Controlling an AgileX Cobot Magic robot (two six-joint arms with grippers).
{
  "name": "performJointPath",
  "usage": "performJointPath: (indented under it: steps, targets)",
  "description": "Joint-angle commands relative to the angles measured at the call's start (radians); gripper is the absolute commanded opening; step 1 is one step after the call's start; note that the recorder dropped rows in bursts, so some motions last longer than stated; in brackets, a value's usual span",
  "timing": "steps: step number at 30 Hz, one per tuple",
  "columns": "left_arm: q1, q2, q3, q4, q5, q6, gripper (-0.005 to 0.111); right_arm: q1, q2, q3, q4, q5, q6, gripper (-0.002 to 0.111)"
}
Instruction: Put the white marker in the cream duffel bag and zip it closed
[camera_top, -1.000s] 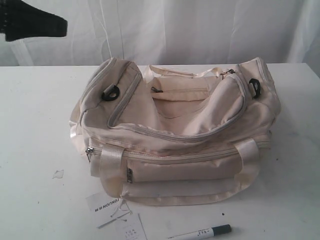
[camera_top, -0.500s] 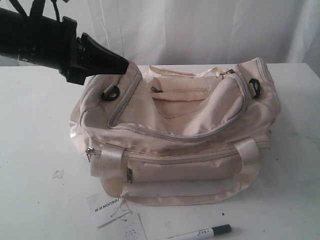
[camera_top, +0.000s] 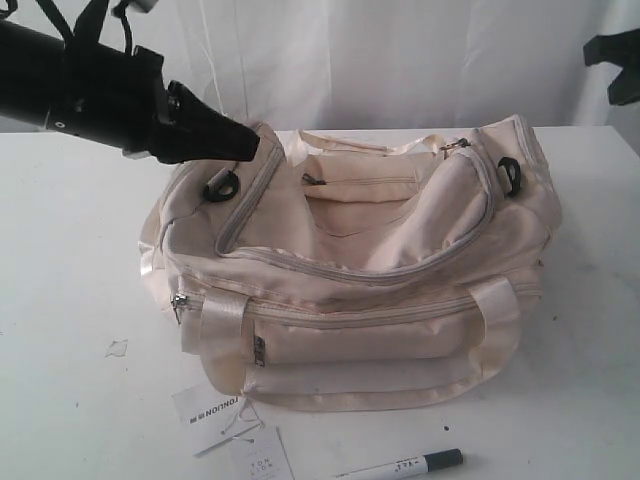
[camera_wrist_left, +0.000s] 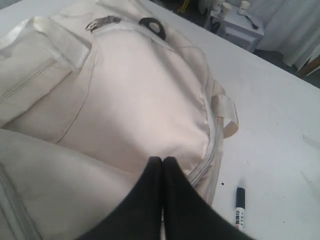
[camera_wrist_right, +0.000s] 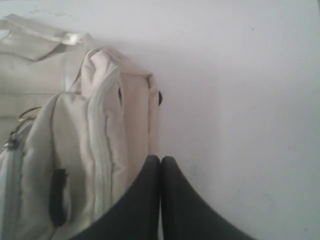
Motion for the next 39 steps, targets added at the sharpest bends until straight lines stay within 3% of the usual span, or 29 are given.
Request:
performJointPath:
  steps: [1, 6, 11, 15, 19, 25, 34, 39]
  targets:
    - [-0.026, 0.067, -0.016, 0.0, -0.03, -0.04, 0.0, -0.005, 0.052, -0.131, 0.011, 0.328, -0.048, 0.0]
    - [-0.145, 0.199, -0.114, 0.002, -0.093, 0.044, 0.0, -0.005, 0.173, -0.239, 0.149, 0.368, -0.123, 0.0]
    - [-0.254, 0.304, -0.243, -0.014, -0.264, 0.068, 0.0, -0.005, 0.261, -0.322, 0.187, 0.368, -0.123, 0.003]
    - [-0.316, 0.402, -0.349, -0.027, -0.278, 0.088, 0.009, -0.005, 0.314, -0.337, 0.223, 0.355, -0.123, 0.02]
    - [-0.379, 0.502, -0.448, -0.035, -0.342, 0.088, 0.031, -0.005, 0.351, -0.337, 0.299, 0.361, -0.123, 0.04]
    - [-0.422, 0.608, -0.582, -0.088, -0.467, 0.09, 0.054, -0.005, 0.35, -0.337, 0.332, 0.283, -0.123, 0.049]
    - [-0.422, 0.737, -0.708, -0.068, -0.635, 0.118, 0.057, -0.005, 0.354, -0.337, 0.339, 0.322, -0.123, 0.049]
    - [-0.408, 0.77, -0.739, -0.019, -0.65, 0.121, 0.056, -0.003, 0.354, -0.337, 0.36, 0.335, -0.131, 0.049]
